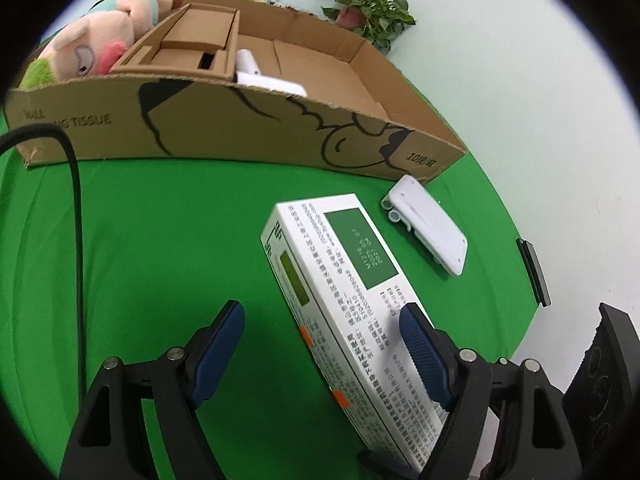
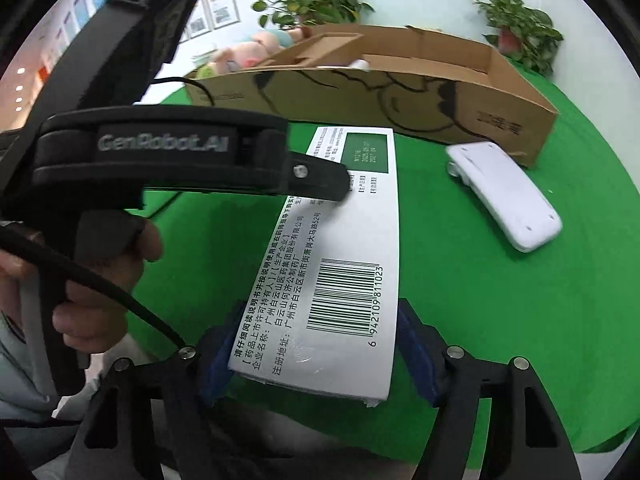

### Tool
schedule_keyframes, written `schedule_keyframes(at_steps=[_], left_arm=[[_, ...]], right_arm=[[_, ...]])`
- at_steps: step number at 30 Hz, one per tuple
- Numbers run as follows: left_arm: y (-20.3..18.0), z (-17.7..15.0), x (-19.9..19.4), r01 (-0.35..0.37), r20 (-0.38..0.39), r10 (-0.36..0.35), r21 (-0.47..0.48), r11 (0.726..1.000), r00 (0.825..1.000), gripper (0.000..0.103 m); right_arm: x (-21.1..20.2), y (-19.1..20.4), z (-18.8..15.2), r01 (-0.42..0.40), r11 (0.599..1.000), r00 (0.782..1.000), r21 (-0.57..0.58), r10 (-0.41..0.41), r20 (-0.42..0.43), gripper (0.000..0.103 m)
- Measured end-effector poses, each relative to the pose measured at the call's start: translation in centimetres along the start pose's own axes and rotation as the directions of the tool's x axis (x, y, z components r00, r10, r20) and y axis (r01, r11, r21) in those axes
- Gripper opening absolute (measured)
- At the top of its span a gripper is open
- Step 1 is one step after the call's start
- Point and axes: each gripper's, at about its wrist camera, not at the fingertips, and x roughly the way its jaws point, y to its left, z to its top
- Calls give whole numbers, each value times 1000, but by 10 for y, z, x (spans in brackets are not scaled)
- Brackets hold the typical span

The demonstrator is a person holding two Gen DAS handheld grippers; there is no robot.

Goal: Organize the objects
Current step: 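Lift the medicine box with the right gripper and carry it over the box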

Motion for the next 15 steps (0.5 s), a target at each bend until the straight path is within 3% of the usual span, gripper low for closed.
schedule_keyframes(at_steps=[9,12,15], left_arm=[[-5,-6,3,34,-45,-34,-16,999,998,78],[-3,-6,2,37,-60,-39,-30,999,997,68],[2,-6,0,58,-70,-62,-62,996,996,64]], right_arm=[[1,-2,2,-29,998,999,56,30,-20,67],[2,3,3,-55,996,998,74,57,-28,66],[2,10,1,-40,996,999,74,43,-32,66]])
